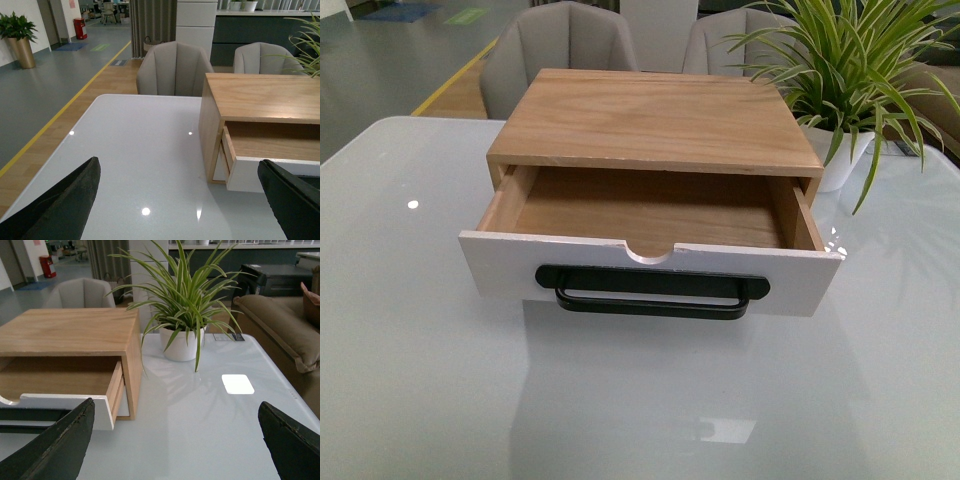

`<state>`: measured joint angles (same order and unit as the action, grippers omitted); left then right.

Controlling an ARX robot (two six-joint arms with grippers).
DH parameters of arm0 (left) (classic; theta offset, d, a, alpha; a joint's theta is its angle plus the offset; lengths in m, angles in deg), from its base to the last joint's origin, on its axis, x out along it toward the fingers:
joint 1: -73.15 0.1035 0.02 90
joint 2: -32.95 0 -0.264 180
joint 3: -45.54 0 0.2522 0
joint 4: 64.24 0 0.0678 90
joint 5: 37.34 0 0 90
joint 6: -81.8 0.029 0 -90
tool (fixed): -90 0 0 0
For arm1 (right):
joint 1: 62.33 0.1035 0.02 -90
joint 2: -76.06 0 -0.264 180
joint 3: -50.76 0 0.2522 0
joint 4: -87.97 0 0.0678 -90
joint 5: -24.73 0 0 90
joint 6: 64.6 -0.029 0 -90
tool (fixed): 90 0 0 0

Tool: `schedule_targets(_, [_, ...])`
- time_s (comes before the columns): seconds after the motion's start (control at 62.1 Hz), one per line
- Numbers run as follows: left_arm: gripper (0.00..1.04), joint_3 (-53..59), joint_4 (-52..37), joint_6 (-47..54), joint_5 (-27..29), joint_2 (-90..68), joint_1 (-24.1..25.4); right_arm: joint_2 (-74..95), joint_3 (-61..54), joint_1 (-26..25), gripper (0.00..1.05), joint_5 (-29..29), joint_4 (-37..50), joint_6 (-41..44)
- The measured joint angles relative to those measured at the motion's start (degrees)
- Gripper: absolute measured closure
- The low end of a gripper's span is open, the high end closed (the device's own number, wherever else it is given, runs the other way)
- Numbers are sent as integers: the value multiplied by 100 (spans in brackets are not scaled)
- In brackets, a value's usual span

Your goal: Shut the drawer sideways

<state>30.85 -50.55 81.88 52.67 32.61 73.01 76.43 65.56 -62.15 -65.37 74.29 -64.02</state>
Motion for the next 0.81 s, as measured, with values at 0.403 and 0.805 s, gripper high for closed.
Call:
schedule_targets(0.403, [9, 0, 0, 0, -2, -2, 0, 0, 0, 0, 9, 0, 0, 0])
schedule_targets(0.805, [9, -437, 1165, 157, -986, -726, 186, 1104, 254, -448, 9, 940, -459, 323])
